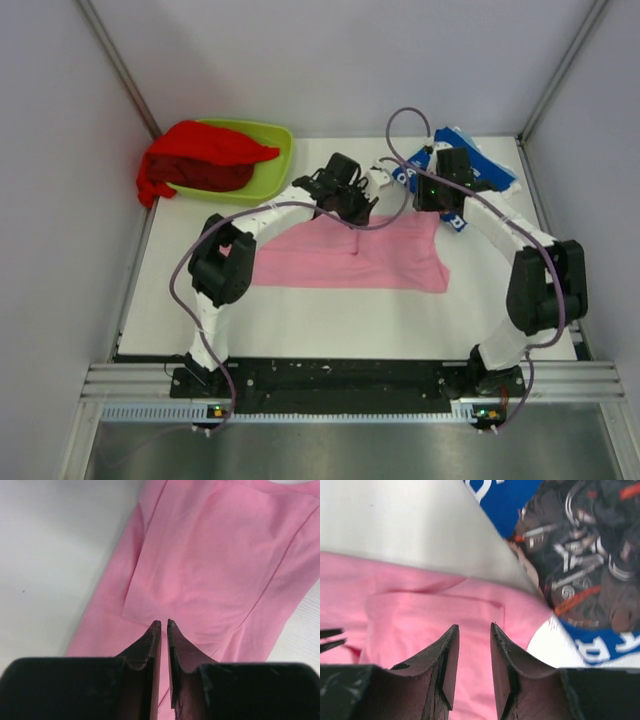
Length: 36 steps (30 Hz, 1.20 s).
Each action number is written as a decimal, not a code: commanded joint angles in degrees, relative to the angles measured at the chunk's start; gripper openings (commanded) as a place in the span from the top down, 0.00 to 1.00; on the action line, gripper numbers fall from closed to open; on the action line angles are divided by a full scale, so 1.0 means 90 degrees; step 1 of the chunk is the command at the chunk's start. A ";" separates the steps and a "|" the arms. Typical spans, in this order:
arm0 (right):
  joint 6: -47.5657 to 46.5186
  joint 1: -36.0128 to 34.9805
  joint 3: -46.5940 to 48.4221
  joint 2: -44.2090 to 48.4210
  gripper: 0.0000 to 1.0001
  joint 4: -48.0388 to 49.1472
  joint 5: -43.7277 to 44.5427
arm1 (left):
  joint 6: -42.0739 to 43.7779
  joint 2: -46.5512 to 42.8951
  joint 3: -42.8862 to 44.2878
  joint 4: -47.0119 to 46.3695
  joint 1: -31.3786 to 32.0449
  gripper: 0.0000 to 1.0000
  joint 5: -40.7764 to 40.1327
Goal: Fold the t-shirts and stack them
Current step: Rotate the tshirt 60 degrees
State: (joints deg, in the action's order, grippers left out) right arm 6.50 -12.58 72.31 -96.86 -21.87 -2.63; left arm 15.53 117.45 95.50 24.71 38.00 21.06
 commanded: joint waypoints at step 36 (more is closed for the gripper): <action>0.1231 0.0157 -0.0878 -0.0232 0.94 0.0223 0.0888 | 0.2298 -0.2514 -0.4096 -0.0195 -0.3791 0.75 -0.2738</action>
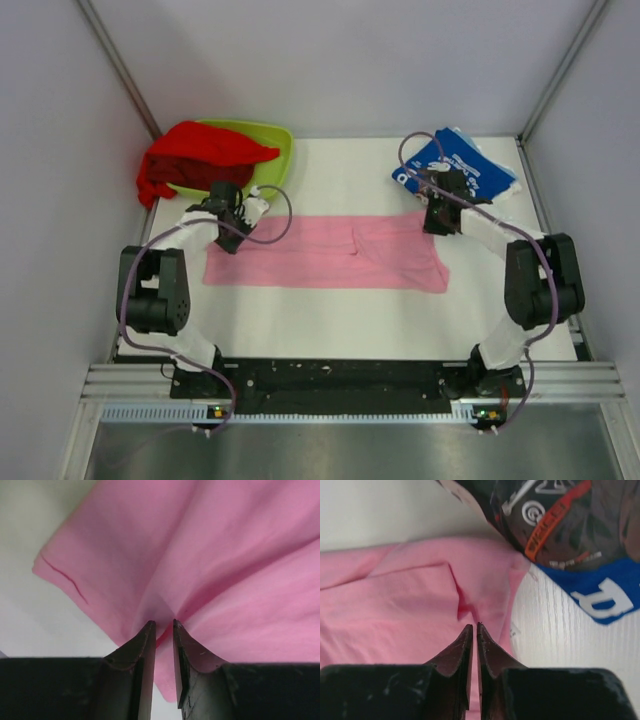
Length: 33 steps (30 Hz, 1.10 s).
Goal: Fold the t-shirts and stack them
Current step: Rotate the tshirt 60 degrees
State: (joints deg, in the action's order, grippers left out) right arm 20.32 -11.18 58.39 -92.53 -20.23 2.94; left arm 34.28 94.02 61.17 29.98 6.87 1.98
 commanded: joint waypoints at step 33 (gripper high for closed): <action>-0.1456 -0.0926 0.8123 -0.4683 0.78 -0.2157 -0.0954 | 0.0968 -0.2976 -0.1622 0.3096 -0.0178 0.58 0.1002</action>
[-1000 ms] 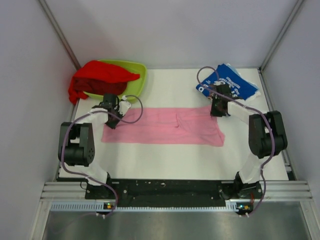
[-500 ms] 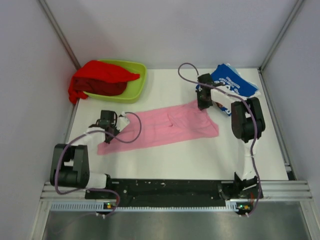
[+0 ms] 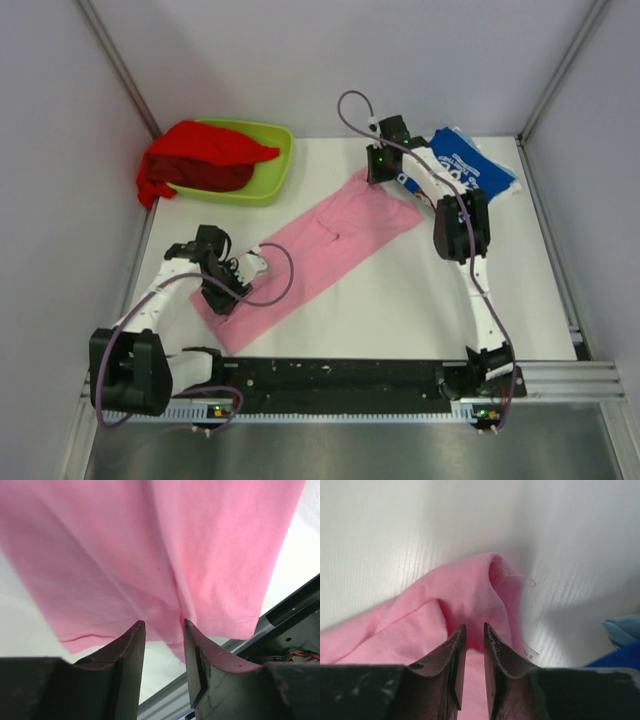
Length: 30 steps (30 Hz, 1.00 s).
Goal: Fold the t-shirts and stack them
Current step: Rotate the tshirt 60 degrees
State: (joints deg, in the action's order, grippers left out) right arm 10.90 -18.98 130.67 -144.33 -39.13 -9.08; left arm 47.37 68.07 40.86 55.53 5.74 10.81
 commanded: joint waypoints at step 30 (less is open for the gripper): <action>-0.2215 0.0049 -0.0109 -0.0065 0.92 -0.1042 0.1615 | 0.0450 0.0504 -0.0751 -0.0633 0.0774 0.60 0.0038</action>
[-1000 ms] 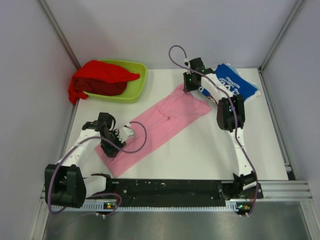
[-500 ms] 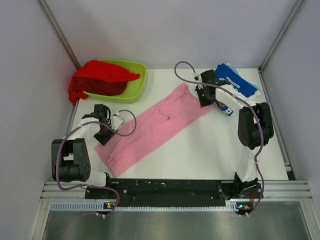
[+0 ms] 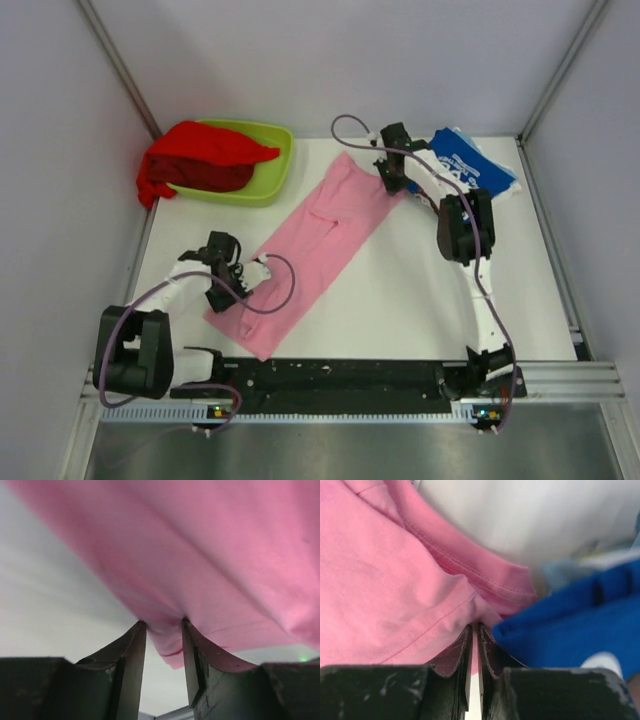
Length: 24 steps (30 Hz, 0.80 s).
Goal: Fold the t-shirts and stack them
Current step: Rotate the tshirt 60 degrees
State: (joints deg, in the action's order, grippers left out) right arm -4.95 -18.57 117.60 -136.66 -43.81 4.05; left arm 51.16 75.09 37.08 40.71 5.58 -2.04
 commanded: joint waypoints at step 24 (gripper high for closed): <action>-0.3177 -0.1889 -0.7775 0.6958 0.34 0.6309 -0.5146 | 0.2633 -0.1615 0.1271 0.3689 0.1577 0.47 0.3321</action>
State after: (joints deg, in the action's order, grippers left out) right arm -23.35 -27.77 69.04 -83.31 -9.96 -24.75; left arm 59.94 61.34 48.36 66.30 19.97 14.59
